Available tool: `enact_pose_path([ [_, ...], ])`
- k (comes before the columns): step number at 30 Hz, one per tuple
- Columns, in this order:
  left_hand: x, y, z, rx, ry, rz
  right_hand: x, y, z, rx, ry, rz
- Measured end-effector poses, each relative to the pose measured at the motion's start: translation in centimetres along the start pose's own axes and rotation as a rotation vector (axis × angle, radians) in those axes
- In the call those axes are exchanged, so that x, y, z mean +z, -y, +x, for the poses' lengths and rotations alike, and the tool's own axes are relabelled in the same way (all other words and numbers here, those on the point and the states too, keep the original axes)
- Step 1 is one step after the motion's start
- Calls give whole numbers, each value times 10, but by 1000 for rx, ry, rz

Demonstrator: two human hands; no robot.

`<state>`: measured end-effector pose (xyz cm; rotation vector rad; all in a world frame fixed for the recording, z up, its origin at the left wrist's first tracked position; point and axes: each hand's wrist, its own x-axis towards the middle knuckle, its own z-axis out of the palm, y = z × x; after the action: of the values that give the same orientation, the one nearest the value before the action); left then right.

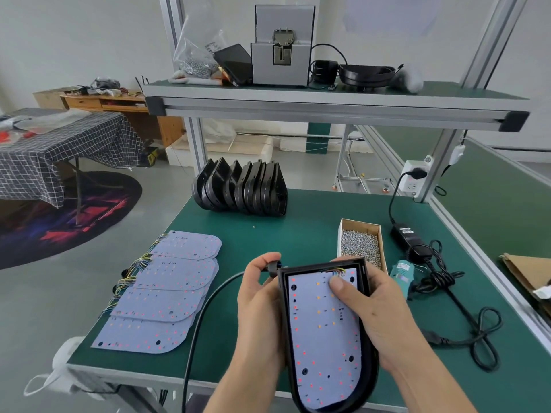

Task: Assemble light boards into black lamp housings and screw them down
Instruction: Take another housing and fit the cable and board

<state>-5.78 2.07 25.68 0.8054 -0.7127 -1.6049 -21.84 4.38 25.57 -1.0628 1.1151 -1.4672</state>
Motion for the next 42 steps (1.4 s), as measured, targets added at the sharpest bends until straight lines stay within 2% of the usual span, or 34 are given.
enact_pose_path([
  [4, 2, -4, 4, -67, 85, 63, -3, -1, -2, 14, -7, -2],
  [7, 1, -7, 14, -7, 146, 159, -12, 2, 0, 1, -62, 65],
  [11, -8, -16, 14, 58, 303, 237, -25, 2, 5, -33, -81, 134],
  [15, -9, -35, 11, 316, 234, 551, -34, 4, 7, -32, 95, 156],
  [19, -1, -64, 3, 593, 160, 776, -41, -5, 5, 2, 356, 193],
  [22, 8, -79, -7, 699, 245, 868, -46, -1, 6, -32, 607, 117],
  [24, 16, -83, -10, 717, 305, 938, -49, 11, 6, -28, 663, 57],
  [26, 24, -84, -11, 717, 356, 1000, -46, 30, 5, -74, 588, -62],
  [28, 31, -81, -11, 715, 393, 1084, -34, 47, 4, -210, 423, -323],
  [30, 36, -79, -10, 695, 417, 1122, -14, 60, 3, -307, 344, -493],
  [36, 35, -72, 1, 593, 422, 1036, 9, 75, 2, -340, 237, -757],
  [42, 47, -60, 5, 580, 339, 908, -2, 82, -1, -247, 294, -850],
])
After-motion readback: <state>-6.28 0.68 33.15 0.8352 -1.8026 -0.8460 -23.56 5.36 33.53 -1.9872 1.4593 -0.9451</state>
